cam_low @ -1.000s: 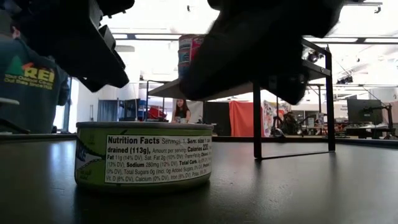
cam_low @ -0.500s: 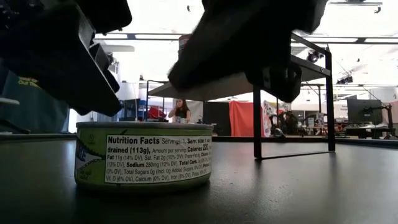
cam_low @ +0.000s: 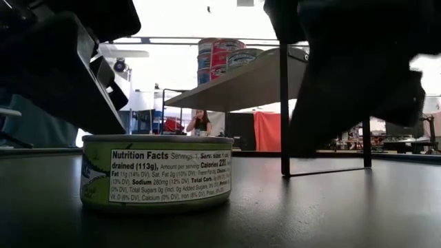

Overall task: Stack canned seafood by type on shelf
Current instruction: Stack the green tuna can on top of the green tuna can on the shelf

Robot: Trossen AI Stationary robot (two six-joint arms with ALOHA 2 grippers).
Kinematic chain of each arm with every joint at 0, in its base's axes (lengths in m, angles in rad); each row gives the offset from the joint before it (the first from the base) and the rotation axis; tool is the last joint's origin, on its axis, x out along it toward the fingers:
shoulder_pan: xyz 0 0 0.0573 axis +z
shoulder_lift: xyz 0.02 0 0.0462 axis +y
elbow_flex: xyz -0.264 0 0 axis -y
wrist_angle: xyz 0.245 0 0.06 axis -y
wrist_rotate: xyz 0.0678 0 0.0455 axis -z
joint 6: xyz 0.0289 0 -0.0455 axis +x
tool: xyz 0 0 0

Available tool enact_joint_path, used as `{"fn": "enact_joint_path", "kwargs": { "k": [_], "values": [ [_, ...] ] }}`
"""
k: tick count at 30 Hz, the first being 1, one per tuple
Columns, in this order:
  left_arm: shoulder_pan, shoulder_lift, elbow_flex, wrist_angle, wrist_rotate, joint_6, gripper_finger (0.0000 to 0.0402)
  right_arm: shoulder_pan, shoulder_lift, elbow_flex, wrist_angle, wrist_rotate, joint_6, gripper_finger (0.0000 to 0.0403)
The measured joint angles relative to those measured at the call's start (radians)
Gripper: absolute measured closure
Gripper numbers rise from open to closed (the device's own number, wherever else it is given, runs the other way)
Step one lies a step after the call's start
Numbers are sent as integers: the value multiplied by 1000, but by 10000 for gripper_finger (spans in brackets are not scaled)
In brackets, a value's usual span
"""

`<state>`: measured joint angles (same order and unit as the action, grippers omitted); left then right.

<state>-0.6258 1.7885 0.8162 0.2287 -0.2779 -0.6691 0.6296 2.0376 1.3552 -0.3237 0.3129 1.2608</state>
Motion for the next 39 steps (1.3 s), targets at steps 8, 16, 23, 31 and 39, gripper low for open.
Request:
{"fn": "enact_joint_path", "kwargs": {
  "k": [8, 16, 23, 31, 39],
  "values": [
    [0, 0, 0, -7, -5, 45, 402, -55, 47, 0, 107, -51, -1, 403],
    [-6, -1, 0, -29, -11, 42, 402, -74, 57, -1, 149, -61, -11, 403],
    [-6, -3, 2, -98, -11, -8, 402, -71, 55, -1, 258, -65, -15, 403],
    [-7, -3, 0, -114, -14, -9, 402, -70, 54, -1, 346, -43, -21, 403],
    [-7, 6, -4, -127, -19, -16, 402, -76, 48, 3, 444, 38, -47, 403]
  ]
}}
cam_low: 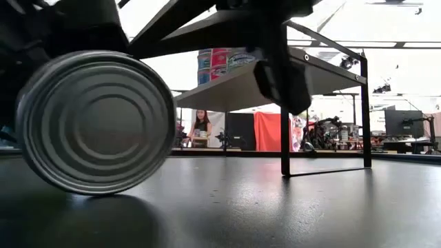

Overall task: Stack canned seafood by type on shelf
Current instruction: Stack the green tuna can on top of the green tuna can on the shelf

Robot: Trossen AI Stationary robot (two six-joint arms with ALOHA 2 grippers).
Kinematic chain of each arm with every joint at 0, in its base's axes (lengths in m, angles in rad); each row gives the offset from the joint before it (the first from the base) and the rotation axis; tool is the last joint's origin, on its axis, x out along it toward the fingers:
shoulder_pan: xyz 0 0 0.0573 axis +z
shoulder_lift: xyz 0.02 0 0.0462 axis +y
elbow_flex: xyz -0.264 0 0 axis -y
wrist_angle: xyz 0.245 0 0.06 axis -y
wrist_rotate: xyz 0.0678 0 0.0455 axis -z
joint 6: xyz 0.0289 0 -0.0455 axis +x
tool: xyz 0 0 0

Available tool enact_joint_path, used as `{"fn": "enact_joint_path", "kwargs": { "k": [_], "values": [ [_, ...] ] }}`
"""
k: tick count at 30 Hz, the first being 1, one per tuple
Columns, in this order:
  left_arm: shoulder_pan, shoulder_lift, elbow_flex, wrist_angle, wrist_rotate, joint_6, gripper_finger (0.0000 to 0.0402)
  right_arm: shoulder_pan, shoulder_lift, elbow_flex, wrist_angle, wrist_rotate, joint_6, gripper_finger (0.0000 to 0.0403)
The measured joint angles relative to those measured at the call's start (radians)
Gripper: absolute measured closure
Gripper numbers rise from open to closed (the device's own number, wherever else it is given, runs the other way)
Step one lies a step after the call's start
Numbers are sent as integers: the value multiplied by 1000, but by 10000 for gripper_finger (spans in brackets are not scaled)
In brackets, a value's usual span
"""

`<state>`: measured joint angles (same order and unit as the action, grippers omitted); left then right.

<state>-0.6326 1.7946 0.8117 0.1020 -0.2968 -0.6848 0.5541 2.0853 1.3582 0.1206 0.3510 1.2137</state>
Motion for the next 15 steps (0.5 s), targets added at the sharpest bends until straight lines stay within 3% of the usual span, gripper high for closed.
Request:
{"fn": "enact_joint_path", "kwargs": {
  "k": [15],
  "values": [
    [-1, 0, 0, 10, 0, -47, 402, -35, 2, -2, 25, 18, -60, 403]
  ]
}}
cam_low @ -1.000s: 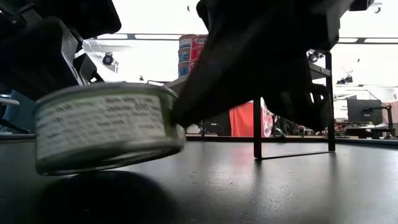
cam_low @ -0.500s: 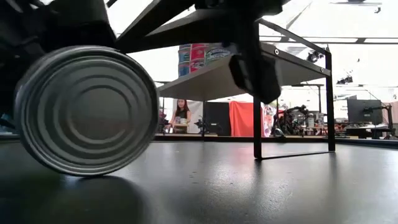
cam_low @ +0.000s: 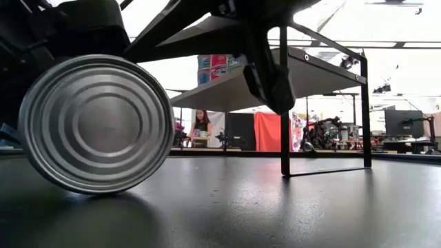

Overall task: Stack canned seafood by type on shelf
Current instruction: Stack the green tuna can on top of the green tuna can on the shelf

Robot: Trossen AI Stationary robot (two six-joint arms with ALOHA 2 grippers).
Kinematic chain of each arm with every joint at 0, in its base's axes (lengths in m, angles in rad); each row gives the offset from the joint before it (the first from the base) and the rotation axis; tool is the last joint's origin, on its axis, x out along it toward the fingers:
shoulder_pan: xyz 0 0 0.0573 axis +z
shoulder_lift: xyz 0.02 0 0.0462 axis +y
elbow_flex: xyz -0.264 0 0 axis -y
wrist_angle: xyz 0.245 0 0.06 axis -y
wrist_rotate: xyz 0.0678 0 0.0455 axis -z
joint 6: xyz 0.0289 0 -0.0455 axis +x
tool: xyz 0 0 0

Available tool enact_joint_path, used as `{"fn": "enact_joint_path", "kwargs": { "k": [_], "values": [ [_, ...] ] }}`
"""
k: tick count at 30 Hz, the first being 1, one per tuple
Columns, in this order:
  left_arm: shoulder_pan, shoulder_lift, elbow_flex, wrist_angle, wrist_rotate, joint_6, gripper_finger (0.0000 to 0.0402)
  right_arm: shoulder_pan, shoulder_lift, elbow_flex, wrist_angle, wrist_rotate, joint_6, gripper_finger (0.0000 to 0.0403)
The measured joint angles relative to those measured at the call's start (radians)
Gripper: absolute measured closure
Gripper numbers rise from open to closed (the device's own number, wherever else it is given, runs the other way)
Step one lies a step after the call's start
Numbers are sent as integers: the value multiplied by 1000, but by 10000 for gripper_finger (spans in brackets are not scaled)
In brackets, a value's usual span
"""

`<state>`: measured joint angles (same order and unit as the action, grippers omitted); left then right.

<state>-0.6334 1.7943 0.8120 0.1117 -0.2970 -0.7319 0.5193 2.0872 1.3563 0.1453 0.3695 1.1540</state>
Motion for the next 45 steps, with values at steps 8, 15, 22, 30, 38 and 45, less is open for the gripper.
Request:
{"fn": "enact_joint_path", "kwargs": {
  "k": [8, 15, 22, 30, 38, 45],
  "values": [
    [0, -3, 0, -20, 7, 1, 402, -22, 2, -1, 28, -3, -33, 403],
    [6, -12, 2, -62, 27, 8, 401, -23, 5, -2, 52, -2, -63, 403],
    [5, -25, 3, -125, 34, -6, 401, -23, 5, -3, 61, 1, -101, 403],
    [5, -73, 3, -242, 26, -10, 401, -22, 2, -3, 87, -12, -154, 403],
    [-11, -157, 3, -390, 17, -56, 401, -37, -73, -3, 73, -88, -380, 403],
    [-81, -218, 3, -390, -57, -198, 401, -121, -99, 51, -57, -366, -547, 380]
  ]
}}
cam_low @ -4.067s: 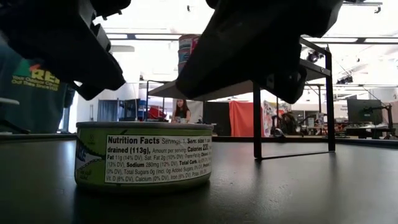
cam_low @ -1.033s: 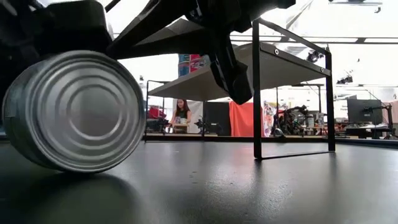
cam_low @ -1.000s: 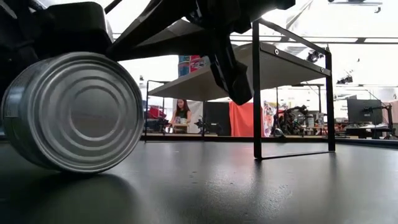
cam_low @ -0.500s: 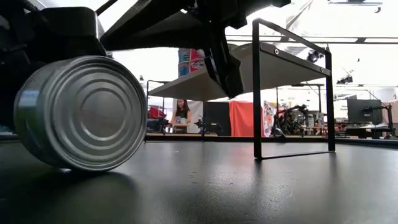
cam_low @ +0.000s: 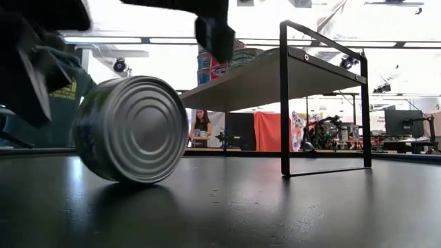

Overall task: Stack canned seafood by type on shelf
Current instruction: Stack the green tuna can on top of the green tuna can on the shelf

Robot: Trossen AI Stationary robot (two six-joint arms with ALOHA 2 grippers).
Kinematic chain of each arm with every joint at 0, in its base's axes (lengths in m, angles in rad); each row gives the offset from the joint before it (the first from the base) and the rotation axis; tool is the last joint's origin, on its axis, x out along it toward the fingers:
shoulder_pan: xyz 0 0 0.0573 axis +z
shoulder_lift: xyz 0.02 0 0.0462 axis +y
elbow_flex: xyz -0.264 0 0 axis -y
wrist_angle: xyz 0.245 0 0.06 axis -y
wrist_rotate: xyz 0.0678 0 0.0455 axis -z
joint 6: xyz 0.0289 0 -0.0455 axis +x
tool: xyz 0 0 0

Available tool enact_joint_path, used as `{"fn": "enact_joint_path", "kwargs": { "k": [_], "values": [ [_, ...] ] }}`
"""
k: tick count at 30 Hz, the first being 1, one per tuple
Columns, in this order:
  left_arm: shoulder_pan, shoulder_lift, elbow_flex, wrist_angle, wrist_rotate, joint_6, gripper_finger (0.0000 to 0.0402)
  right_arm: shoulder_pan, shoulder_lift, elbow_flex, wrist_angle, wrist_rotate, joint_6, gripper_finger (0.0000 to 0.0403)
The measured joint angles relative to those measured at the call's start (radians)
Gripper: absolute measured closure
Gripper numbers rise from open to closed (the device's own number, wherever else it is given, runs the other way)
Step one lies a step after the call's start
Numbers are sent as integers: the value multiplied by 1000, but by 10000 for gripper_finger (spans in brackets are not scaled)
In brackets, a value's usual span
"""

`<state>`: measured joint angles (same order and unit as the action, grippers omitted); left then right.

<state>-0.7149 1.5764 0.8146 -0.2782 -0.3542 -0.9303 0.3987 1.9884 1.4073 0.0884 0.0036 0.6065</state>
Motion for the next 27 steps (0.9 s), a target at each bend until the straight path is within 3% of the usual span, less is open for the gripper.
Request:
{"fn": "enact_joint_path", "kwargs": {
  "k": [4, 11, 15, 20, 23, 27],
  "values": [
    [-73, -42, 0, -3, -52, -100, 401, -38, 9, 170, -301, -110, -219, 319],
    [-203, -144, 0, -25, -214, -298, 402, -84, 100, 470, -723, -111, -570, 170],
    [-237, -179, 0, -11, -271, -374, 402, -97, 194, 603, -902, -110, -713, 113],
    [-251, -188, 0, 2, -294, -440, 401, -98, 317, 739, -1076, -104, -823, 97],
    [-255, -188, 0, 11, -298, -456, 402, -97, 380, 795, -1102, -35, -881, 96],
    [-255, -188, 0, 28, -298, -457, 401, -97, 422, 821, -1121, -26, -905, 96]
  ]
}}
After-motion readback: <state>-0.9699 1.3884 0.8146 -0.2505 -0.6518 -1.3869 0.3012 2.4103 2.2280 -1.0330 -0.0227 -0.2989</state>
